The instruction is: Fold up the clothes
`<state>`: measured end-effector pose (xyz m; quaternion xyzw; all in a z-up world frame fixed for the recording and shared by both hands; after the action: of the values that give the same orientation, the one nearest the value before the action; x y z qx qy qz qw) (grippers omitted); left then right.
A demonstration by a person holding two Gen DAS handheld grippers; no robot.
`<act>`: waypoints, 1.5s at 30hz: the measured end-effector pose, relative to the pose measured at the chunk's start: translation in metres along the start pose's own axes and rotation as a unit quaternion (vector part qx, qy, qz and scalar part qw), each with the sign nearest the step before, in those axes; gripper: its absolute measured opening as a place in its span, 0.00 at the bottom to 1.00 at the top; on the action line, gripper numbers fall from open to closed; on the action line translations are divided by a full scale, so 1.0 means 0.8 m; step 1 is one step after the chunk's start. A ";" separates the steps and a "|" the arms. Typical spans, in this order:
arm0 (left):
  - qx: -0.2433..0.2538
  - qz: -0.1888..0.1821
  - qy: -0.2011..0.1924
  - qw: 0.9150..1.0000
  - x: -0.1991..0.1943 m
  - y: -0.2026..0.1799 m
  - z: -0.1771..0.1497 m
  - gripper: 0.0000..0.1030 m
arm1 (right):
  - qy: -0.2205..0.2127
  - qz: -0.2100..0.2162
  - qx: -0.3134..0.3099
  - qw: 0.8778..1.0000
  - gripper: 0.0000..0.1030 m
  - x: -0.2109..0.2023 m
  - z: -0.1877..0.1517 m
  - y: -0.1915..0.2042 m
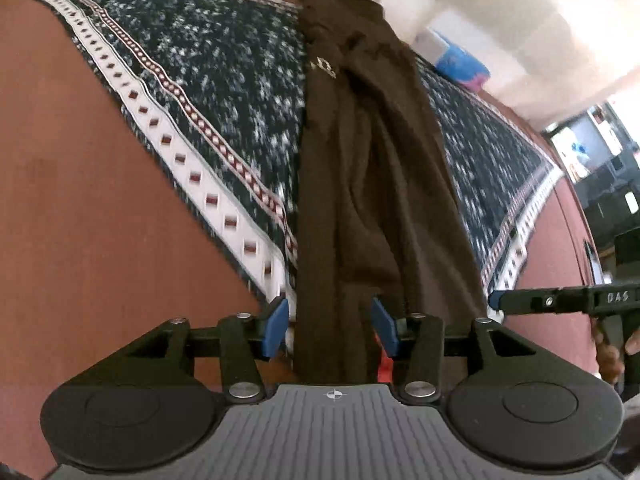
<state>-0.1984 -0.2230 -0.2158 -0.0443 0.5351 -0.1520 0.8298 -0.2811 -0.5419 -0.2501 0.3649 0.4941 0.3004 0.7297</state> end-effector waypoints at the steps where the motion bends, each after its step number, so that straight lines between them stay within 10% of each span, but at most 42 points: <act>1: 0.004 -0.005 0.000 1.000 -0.001 0.001 -0.005 0.61 | -0.010 -0.002 0.005 1.000 0.47 -0.003 -0.009 0.004; 21: 0.031 -0.105 0.049 0.993 -0.008 -0.005 -0.102 0.60 | -0.130 -0.070 0.081 0.986 0.54 0.029 -0.117 0.018; 23: 0.034 -0.107 0.047 0.993 -0.007 -0.007 -0.104 0.50 | -0.130 -0.071 0.078 0.986 0.54 0.036 -0.119 0.021; 25: 0.038 -0.092 0.043 0.994 -0.005 -0.008 -0.106 0.17 | -0.131 -0.068 0.077 0.986 0.53 0.042 -0.118 0.021; 27: 0.041 -0.089 0.029 0.995 -0.014 -0.007 -0.105 0.12 | -0.125 -0.062 0.085 0.987 0.14 0.043 -0.118 0.023; 35: 0.054 -0.085 0.025 0.995 -0.023 0.004 -0.111 0.00 | -0.123 -0.043 0.057 0.990 0.13 0.025 -0.121 0.070; 39: 0.061 -0.083 0.027 0.994 -0.025 0.010 -0.115 0.03 | -0.100 -0.063 0.077 0.990 0.13 0.043 -0.131 0.040; 40: 0.063 -0.082 0.027 0.994 -0.025 0.012 -0.116 0.26 | -0.099 -0.063 0.084 0.990 0.14 0.046 -0.131 0.035; 43: 0.059 -0.088 0.029 0.994 -0.030 0.016 -0.116 0.47 | -0.103 -0.056 0.074 0.990 0.21 0.045 -0.125 0.041; 45: 0.043 -0.103 0.031 0.993 -0.036 0.019 -0.112 0.53 | -0.104 -0.054 0.062 0.991 0.43 0.042 -0.122 0.048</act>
<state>-0.2873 -0.1917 -0.2323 -0.0588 0.5460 -0.2611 0.7938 -0.3650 -0.4710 -0.2594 0.4118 0.4525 0.1899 0.7679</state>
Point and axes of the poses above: each gripper's, at about its wrist camera, not at the fingertips, and x roughly the way its jaws point, y to its left, z to its top, the point moved 9 cm from there along x, roughly the way its jaws point, and after that the axes turned 13 degrees about z, right-handed, at the moved point
